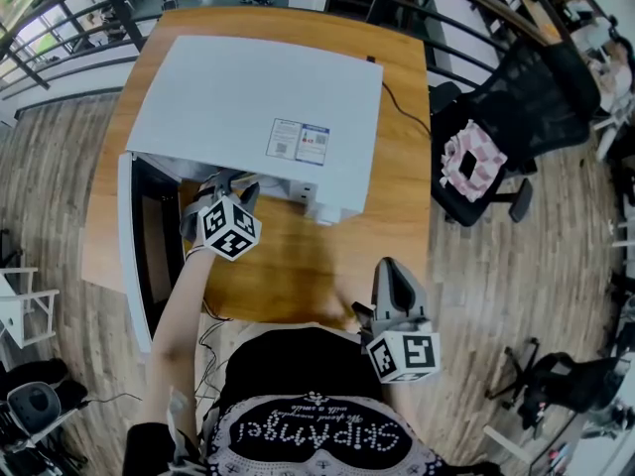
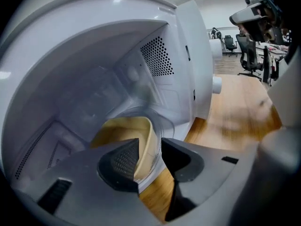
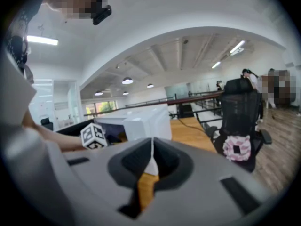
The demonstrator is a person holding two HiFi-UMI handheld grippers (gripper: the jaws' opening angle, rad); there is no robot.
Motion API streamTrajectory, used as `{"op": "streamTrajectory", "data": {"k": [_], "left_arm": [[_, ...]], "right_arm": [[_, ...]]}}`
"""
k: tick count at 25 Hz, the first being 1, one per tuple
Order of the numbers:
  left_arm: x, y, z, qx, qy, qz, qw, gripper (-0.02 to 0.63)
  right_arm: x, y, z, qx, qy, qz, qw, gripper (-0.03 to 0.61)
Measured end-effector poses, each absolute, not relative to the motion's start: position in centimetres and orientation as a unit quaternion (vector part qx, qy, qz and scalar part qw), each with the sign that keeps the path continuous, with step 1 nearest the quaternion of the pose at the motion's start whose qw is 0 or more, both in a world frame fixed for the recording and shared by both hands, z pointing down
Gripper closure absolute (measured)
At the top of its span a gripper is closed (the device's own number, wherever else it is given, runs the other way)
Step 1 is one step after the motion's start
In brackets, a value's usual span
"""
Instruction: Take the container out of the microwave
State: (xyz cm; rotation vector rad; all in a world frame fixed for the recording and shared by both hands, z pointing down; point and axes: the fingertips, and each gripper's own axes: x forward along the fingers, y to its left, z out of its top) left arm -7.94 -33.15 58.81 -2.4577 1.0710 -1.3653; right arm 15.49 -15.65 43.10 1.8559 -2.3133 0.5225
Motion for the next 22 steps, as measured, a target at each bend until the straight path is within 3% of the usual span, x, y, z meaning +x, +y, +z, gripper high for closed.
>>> {"op": "streamTrajectory", "data": {"k": [12, 22], "left_arm": [[-7.8, -33.3, 60.2, -0.803, 0.322, -0.494, 0.083, 0.452], [-7.9, -33.7, 60.0, -0.797, 0.318, -0.504, 0.094, 0.526]], "right_arm": [[15.5, -15.9, 43.2, 0.615, -0.767, 0.173, 0.069, 0.544], [15.5, -15.9, 43.1, 0.615, -0.767, 0.17, 0.068, 0.545]]}}
